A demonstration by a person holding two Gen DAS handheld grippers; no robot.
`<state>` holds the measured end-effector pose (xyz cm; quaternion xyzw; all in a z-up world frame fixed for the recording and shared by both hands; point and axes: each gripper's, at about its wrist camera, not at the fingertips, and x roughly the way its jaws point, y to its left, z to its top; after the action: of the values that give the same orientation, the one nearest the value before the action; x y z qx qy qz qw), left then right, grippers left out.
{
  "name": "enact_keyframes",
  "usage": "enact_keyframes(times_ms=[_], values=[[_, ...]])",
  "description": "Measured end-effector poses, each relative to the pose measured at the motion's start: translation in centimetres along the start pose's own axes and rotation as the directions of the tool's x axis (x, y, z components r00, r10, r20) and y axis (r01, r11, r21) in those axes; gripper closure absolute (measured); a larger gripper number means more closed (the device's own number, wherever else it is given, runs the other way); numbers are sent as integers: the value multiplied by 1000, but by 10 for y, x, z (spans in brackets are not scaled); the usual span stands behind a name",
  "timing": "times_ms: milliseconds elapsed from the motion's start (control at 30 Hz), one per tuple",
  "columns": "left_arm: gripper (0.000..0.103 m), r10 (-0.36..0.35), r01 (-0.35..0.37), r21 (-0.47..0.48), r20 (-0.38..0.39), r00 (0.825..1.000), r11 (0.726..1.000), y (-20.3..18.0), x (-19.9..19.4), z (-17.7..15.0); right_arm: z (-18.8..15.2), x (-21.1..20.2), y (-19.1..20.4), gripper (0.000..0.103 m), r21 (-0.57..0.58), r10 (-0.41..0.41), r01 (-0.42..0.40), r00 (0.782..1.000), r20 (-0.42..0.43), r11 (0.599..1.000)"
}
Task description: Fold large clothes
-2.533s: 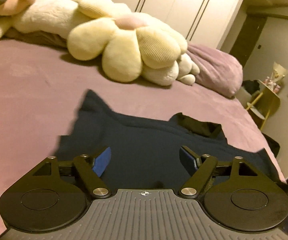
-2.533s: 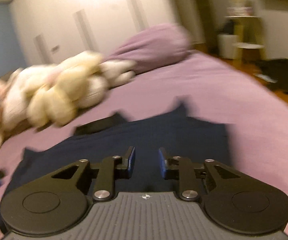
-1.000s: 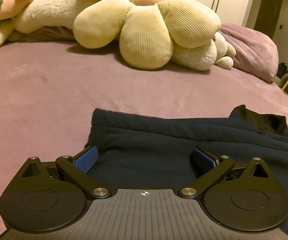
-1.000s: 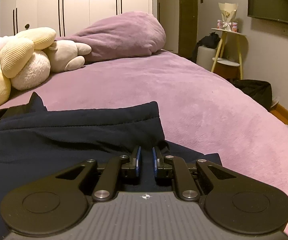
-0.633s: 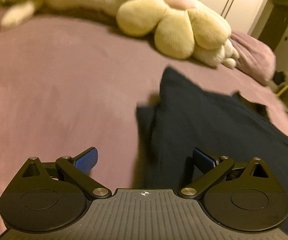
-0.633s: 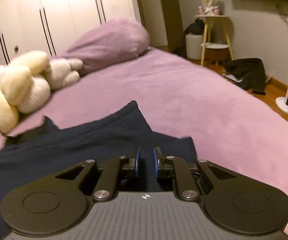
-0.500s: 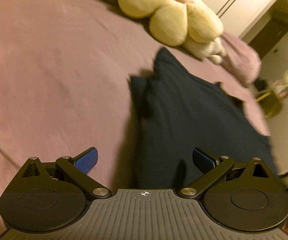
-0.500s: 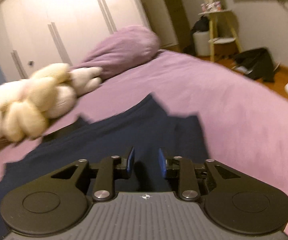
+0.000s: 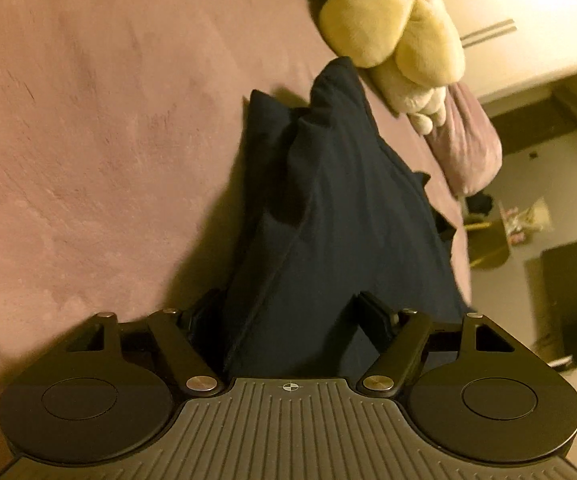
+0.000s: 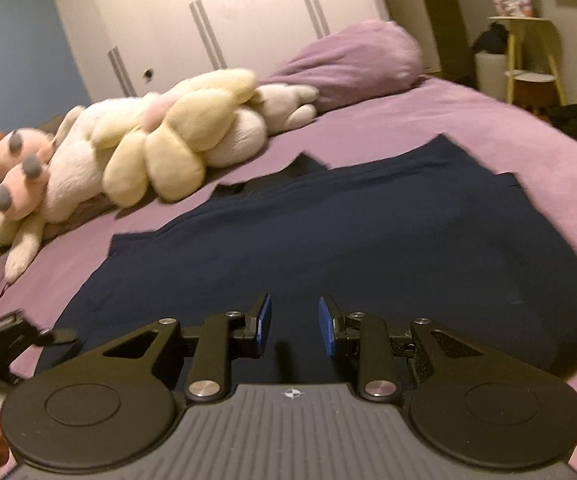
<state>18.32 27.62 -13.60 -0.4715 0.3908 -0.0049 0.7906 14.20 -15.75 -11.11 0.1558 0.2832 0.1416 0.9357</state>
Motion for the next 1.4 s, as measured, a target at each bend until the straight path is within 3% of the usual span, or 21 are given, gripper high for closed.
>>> enact_keyframes(times_ms=[200,333,467,600,733,867,1033,1133,1233,1300,1400], values=[[47,-54,53,-48,-18,998,997,0,4,6,-10,25,39,77,-42,63,-67,994,-89,997],[54,-129,128,-64,-2,992,990,-6,-8,7,-16,37,58,76,-107,11,-24,993,-119,994],[54,-137,138,-7,12,990,990,-24,-14,8,-15,39,64,78,-110,-28,12,990,-140,994],[55,-153,153,3,9,988,988,-34,-16,8,-15,30,72,80,-150,-76,63,994,-82,987],[56,-148,147,49,20,989,988,-44,-21,5,-28,48,62,81,-140,-86,65,985,-150,988],[56,-150,148,61,30,988,987,-49,-27,6,-18,46,61,81,-139,-69,44,981,-179,989],[57,-149,147,71,17,989,987,-56,-26,4,-17,30,60,83,-139,-92,77,990,-105,987],[57,-139,135,91,32,990,987,-61,-30,4,-27,49,54,84,-144,-63,34,977,-204,989],[57,-143,140,82,35,989,987,-63,-33,5,-9,53,52,85,-123,-42,8,961,-273,992],[57,-138,135,101,26,990,986,-68,-33,4,-1,47,49,86,-93,-25,1,967,-255,996],[57,-123,118,142,29,992,983,-80,-31,0,-16,52,51,86,-139,-41,7,968,-247,990]])
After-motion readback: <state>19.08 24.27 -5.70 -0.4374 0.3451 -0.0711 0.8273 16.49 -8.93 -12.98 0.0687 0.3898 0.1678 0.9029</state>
